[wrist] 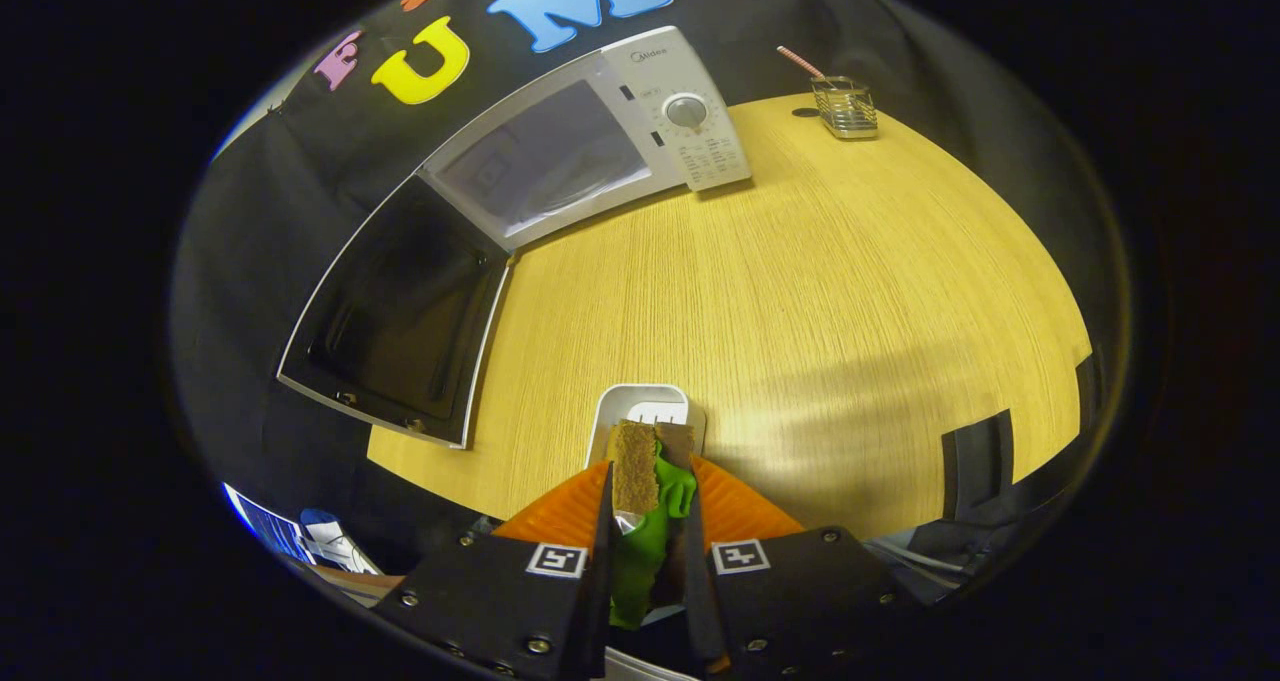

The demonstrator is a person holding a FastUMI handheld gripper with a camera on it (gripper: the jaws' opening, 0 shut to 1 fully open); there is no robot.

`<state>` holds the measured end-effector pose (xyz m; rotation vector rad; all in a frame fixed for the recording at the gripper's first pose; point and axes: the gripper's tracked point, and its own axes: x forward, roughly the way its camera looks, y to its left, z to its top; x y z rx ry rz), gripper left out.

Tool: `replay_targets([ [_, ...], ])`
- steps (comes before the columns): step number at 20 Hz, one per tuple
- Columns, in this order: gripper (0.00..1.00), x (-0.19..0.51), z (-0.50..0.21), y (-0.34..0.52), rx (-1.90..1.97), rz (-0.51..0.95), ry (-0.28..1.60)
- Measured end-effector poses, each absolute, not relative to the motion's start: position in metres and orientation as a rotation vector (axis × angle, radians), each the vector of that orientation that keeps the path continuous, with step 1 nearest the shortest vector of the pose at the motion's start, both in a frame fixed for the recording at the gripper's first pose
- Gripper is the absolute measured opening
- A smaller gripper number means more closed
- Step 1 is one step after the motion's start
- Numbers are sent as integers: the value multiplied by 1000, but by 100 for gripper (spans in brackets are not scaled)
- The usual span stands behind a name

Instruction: Open the microwave, put the food inside, and close the microwave door.

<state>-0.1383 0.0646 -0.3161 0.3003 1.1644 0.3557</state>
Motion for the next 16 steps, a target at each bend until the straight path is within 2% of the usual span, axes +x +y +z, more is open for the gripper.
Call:
replay_targets([
  [7,31,-108,-259,84,304,426,1052],
  [16,31,-27,-206,118,309,475,912],
])
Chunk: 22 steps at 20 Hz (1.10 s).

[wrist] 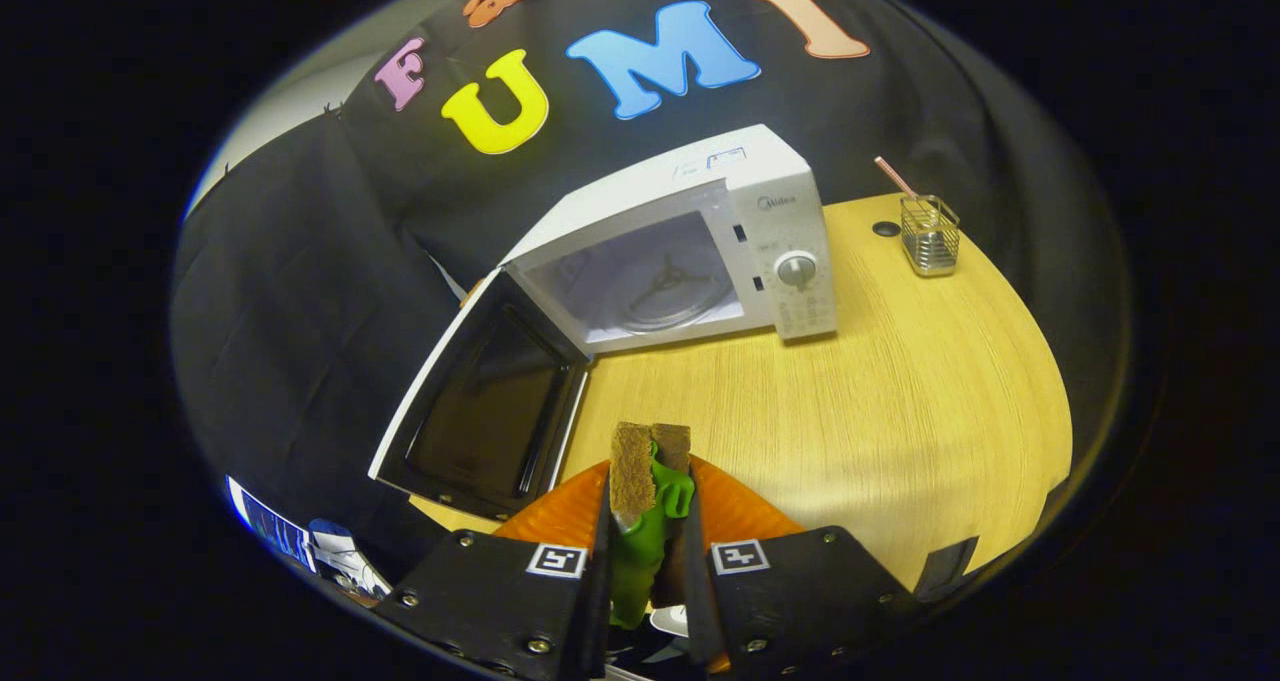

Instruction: Open the microwave, put the food inside, and close the microwave door.

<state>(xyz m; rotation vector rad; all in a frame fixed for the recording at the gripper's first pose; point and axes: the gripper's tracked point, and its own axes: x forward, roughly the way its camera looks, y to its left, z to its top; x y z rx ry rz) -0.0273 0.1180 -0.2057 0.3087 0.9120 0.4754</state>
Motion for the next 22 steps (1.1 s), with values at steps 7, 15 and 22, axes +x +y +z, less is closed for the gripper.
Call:
replay_targets([
  [7,31,28,-188,171,366,513,834],
  [15,31,83,-185,224,463,484,751],
  [22,31,126,-205,240,596,360,670],
])
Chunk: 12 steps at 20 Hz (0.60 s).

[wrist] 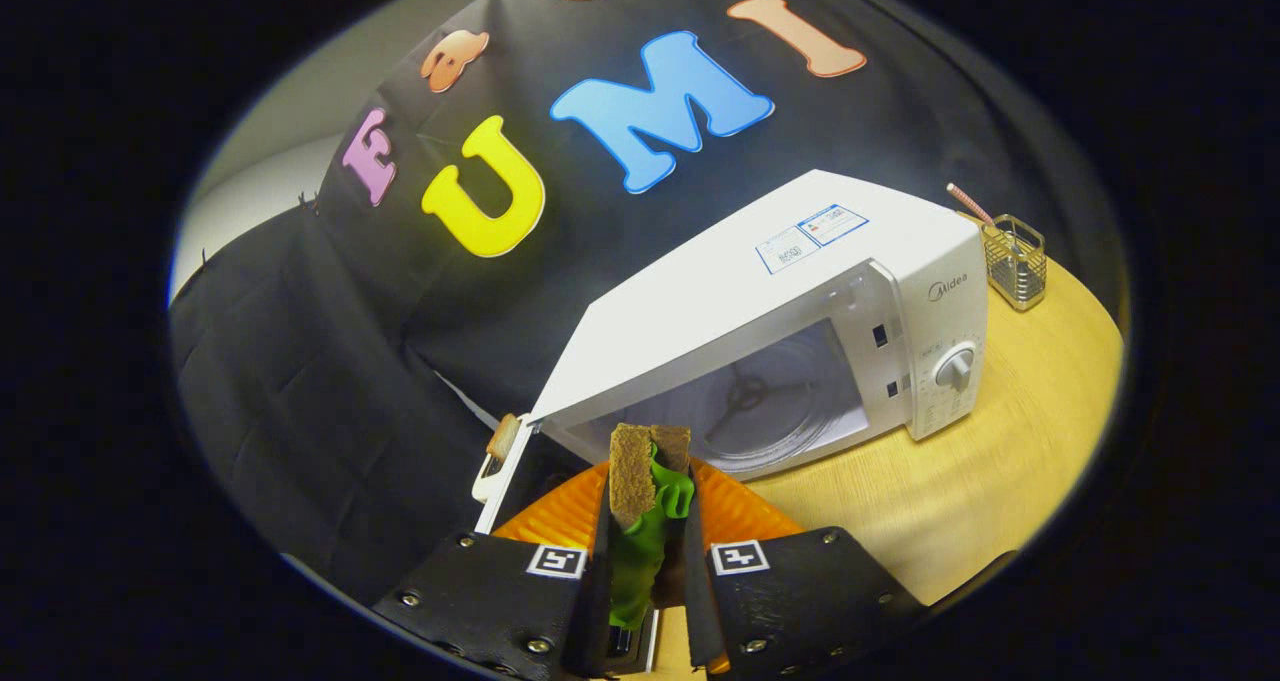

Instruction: Open the microwave, put the food inside, and close the microwave door.

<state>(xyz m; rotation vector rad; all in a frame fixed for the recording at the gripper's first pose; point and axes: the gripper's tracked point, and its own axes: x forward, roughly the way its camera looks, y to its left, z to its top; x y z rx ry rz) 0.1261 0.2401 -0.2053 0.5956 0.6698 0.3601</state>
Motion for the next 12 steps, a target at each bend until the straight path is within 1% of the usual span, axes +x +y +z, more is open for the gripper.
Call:
replay_targets([
  [5,31,149,-231,246,721,255,618],
  [12,31,173,-266,256,855,149,568],
])
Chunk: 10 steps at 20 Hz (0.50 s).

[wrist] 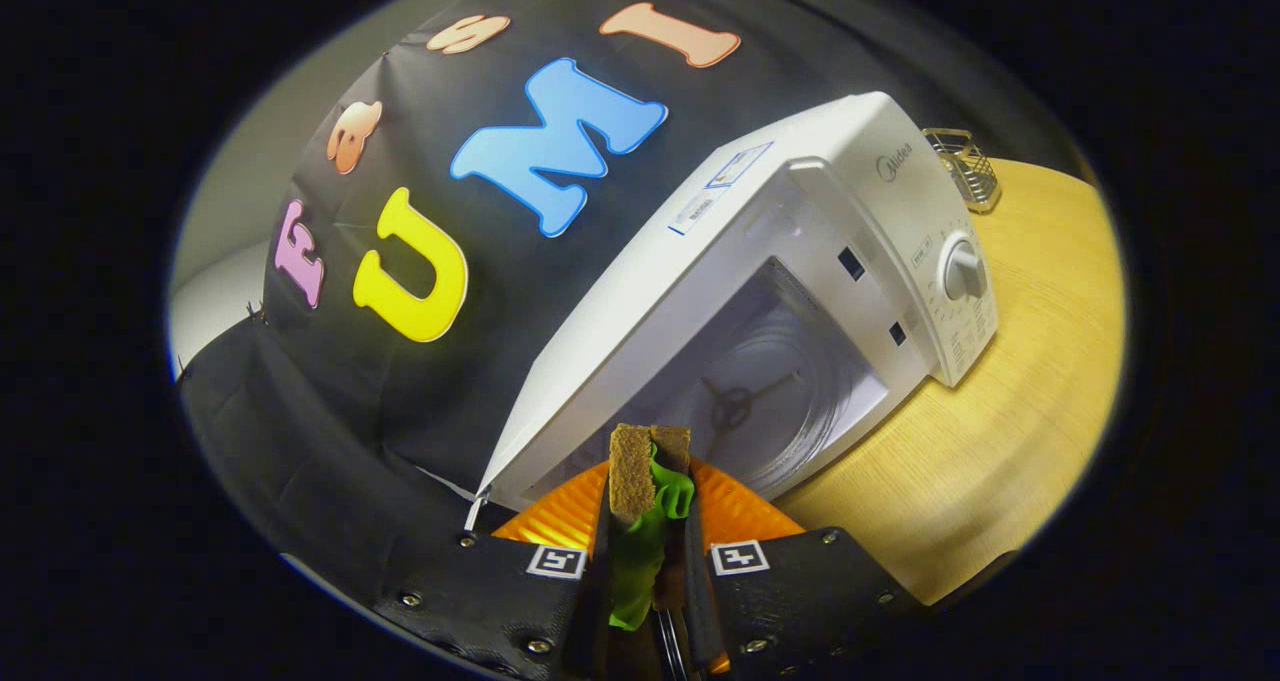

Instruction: Open the microwave, put the food inside, and close the microwave door.

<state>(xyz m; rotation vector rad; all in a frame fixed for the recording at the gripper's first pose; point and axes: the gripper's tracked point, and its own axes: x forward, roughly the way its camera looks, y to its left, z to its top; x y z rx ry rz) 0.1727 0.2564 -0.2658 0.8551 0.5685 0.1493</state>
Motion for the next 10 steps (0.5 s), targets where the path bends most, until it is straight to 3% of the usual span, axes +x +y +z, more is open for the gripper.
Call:
replay_targets([
  [10,31,216,-306,268,989,44,496],
])
